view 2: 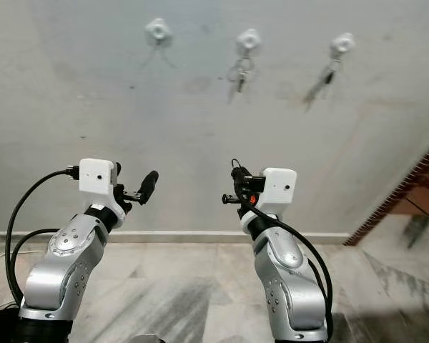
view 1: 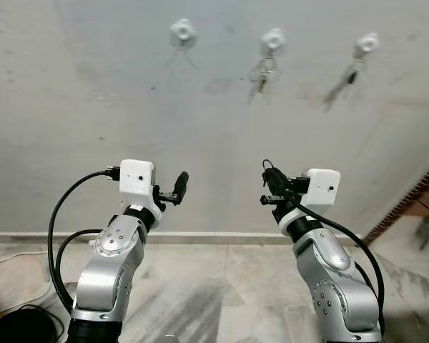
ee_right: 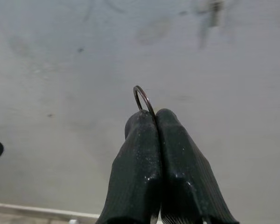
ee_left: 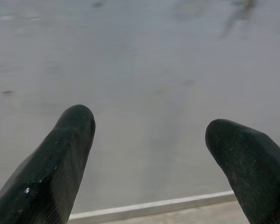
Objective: Hang keys on a hook
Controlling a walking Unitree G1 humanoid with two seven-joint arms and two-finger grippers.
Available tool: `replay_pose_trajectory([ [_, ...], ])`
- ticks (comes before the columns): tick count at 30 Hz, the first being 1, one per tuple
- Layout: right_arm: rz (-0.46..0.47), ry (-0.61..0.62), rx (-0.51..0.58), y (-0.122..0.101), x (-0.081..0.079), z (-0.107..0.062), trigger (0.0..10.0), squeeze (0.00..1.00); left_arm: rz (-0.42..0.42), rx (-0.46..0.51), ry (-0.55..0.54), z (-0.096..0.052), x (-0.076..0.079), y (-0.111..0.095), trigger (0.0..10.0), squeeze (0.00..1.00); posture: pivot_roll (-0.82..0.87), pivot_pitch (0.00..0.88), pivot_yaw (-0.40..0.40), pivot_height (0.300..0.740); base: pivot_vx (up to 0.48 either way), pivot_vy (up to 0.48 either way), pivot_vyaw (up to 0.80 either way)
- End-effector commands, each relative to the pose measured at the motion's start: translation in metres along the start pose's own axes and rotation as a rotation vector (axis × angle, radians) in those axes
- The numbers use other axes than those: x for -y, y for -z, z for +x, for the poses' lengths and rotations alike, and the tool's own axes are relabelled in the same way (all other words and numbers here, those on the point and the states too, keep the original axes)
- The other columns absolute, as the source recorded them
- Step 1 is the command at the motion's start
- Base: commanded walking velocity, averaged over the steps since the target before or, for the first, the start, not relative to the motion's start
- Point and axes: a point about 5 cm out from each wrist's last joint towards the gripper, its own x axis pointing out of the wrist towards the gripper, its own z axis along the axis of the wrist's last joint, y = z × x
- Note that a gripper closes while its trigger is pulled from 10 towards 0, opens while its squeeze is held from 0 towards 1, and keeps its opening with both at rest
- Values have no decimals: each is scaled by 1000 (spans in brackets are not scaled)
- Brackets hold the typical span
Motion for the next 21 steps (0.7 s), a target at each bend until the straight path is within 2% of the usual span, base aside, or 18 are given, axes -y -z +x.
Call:
replay_pose_trajectory([
  [1,-12,14,8,-2,3,0,10000,0,8,0,8,2,3,-1,10000,0,184,0,-59,740,0,480,0],
  [4,-13,15,10,-3,3,0,10000,0,9,0,9,2,3,-1,10000,0,183,0,-58,740,0,480,0],
  [14,-17,33,33,-6,6,1,10000,0,19,32,47,6,7,-7,10000,0,183,0,-58,740,0,0,0],
  [21,-42,104,134,-23,15,3,10000,0,26,47,56,11,8,-11,10000,0,179,0,-50,740,0,0,0],
])
